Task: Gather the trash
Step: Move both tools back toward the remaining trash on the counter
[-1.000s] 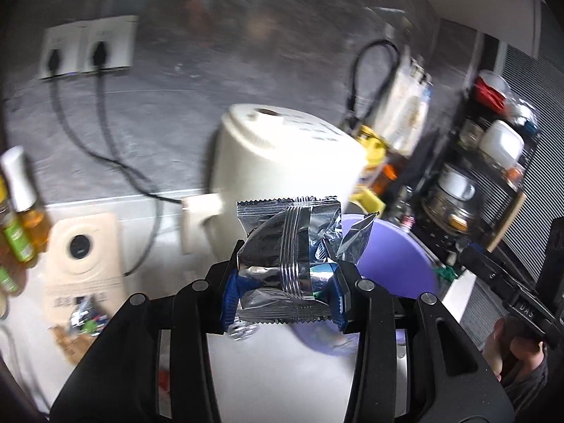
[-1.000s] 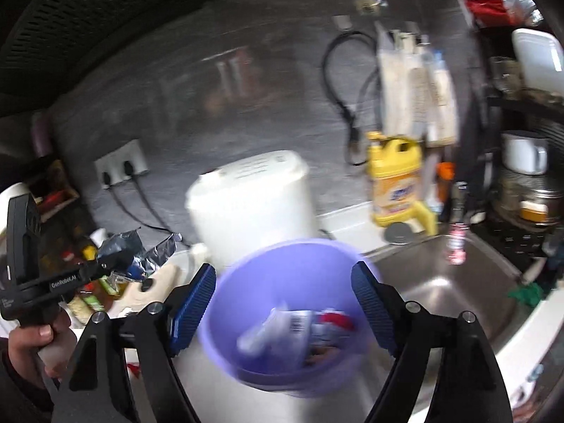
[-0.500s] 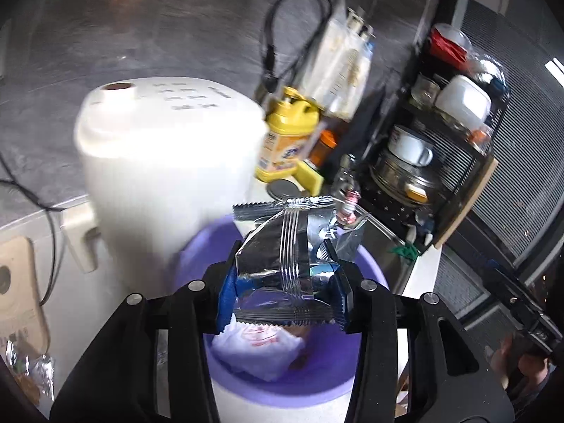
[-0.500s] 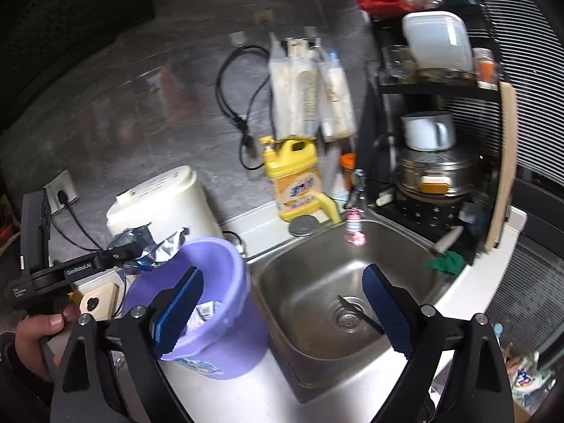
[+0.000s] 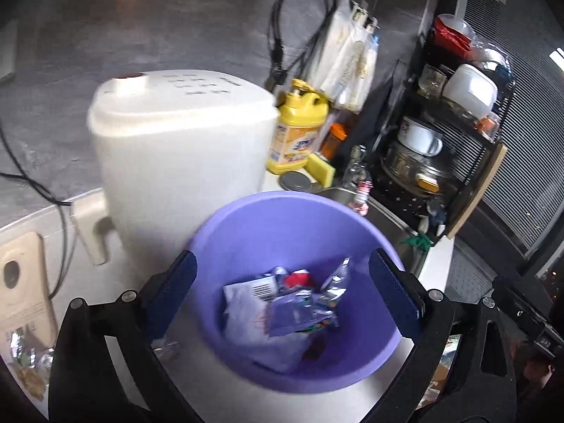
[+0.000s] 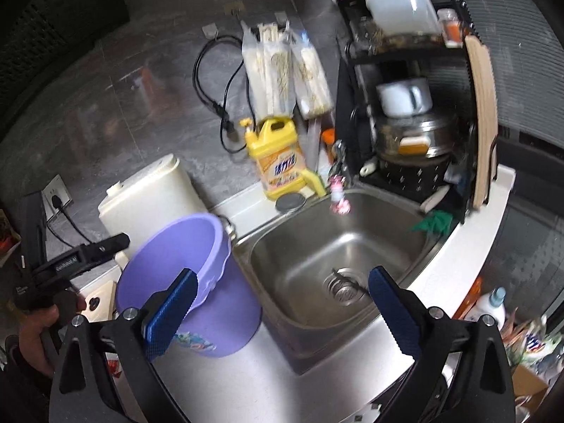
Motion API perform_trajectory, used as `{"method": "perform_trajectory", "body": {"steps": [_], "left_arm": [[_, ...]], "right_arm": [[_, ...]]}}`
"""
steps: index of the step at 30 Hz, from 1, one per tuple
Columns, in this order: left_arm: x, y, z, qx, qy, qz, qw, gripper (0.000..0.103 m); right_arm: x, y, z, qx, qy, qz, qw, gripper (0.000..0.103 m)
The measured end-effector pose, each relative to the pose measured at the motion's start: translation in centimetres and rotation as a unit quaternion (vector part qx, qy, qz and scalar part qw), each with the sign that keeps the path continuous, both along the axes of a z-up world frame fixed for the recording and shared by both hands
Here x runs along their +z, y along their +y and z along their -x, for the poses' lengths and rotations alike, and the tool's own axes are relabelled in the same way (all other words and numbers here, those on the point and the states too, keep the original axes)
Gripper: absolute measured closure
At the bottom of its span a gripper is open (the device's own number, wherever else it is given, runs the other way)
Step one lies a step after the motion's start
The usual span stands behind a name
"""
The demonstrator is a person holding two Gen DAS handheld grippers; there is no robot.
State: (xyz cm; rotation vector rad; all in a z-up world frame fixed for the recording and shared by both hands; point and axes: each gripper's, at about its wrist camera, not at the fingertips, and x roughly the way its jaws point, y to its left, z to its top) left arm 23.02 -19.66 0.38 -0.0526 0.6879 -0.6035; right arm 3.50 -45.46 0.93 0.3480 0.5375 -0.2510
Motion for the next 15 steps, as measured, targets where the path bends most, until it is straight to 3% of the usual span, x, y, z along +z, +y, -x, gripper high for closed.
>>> {"method": "perform_trajectory", "body": {"steps": [15], "left_arm": [[-0.9, 11.8, 2.9, 0.109, 0.004, -0.010, 0.9940, 0.006]], "right_arm": [[-1.3, 8.7, -2.1, 0.117, -0.005, 0.002, 0.993, 0.008]]}}
